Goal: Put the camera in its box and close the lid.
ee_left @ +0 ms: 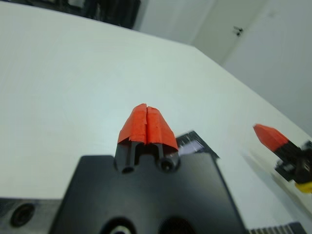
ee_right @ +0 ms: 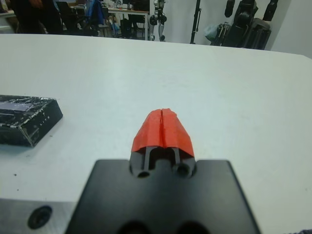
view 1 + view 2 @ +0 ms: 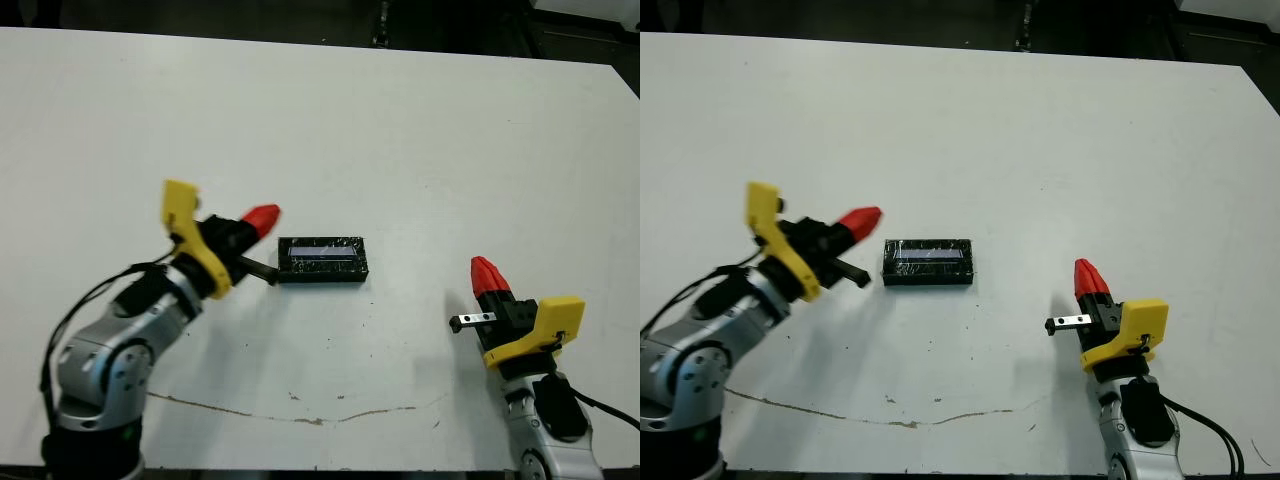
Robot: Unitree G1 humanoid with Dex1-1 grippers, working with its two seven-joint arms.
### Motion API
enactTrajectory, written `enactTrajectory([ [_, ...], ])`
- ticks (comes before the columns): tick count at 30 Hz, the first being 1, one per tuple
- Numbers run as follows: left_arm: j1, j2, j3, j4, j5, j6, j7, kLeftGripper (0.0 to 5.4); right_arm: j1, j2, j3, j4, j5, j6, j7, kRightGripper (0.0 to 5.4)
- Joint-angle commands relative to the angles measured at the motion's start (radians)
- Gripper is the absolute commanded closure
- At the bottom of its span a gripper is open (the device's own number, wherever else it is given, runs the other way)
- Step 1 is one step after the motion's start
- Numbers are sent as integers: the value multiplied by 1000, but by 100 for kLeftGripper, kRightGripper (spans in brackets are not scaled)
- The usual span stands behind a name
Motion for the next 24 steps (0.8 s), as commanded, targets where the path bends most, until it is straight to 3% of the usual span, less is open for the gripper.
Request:
enactTrajectory([
  [1, 29, 26, -1, 4, 73, -133, 5, 539, -10, 0, -3, -3, 12, -16, 1, 540],
  [4, 75, 35, -43, 38, 219, -366, 1, 539, -31, -3, -3, -5, 19, -33, 9, 540],
  [10, 159, 0, -82, 126, 376, -678, 44, 539, -79, -3, -10, -38, 80, -6, 14, 540],
  [18, 246, -83, -101, 254, 458, -971, 112, 539, -92, -3, 4, -63, 80, 4, -1, 540],
  [24, 308, -115, -119, 273, 469, -1024, 145, 539, -93, -4, 6, -70, 70, 10, -17, 540],
])
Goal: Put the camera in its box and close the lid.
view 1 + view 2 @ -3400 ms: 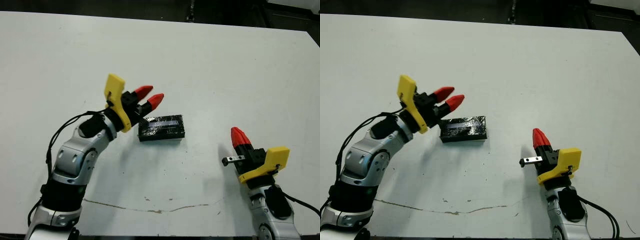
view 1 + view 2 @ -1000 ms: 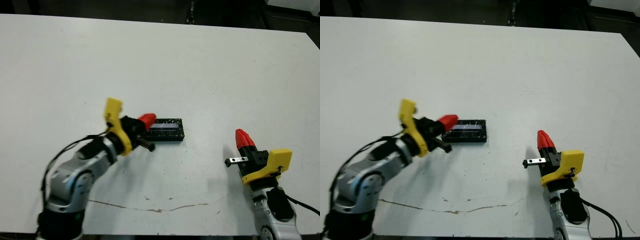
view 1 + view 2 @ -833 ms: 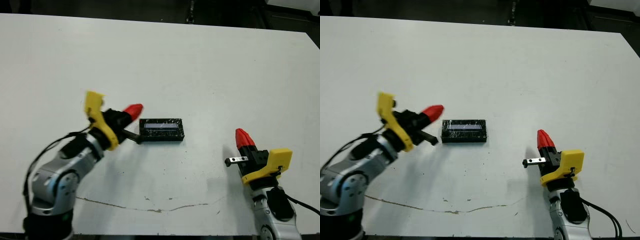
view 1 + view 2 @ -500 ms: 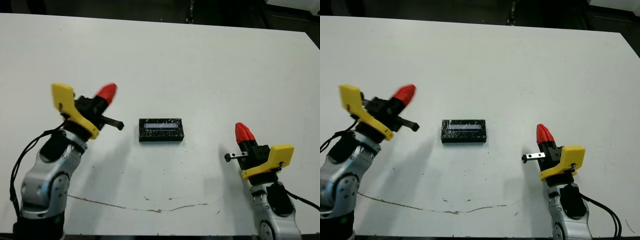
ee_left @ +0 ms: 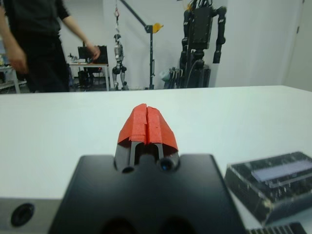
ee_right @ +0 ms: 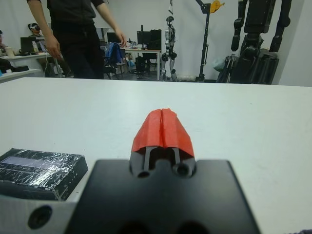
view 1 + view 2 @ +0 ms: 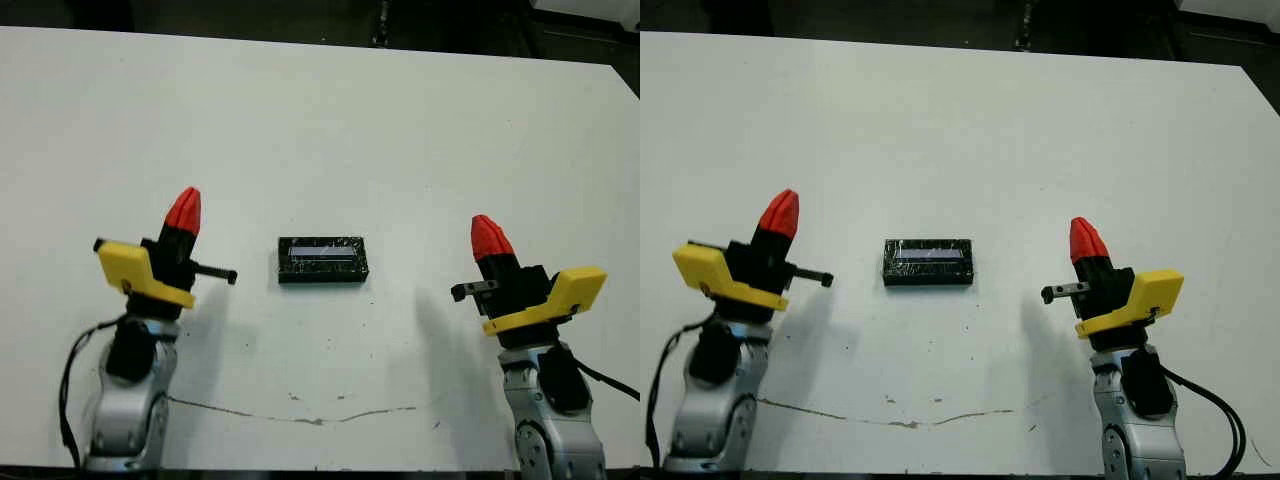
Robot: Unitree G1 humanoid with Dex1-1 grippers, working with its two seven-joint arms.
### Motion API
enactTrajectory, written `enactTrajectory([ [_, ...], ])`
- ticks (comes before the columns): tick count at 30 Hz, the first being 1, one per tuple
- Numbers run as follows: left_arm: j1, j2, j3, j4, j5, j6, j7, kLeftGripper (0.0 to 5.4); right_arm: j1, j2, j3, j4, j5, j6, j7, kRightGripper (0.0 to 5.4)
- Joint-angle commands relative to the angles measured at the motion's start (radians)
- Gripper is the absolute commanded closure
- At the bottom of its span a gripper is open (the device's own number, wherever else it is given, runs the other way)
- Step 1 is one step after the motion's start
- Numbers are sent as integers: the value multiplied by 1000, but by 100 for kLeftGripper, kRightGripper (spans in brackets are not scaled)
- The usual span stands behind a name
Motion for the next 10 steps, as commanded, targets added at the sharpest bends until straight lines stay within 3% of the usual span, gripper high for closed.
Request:
enactTrajectory([
  [1, 29, -10, -9, 14, 7, -21, 12, 539, 0, -4, -5, -8, -14, 18, -21, 540],
  [10, 27, -6, -24, 9, 17, -22, 28, 539, 10, -4, 9, -8, -18, 27, -32, 540],
])
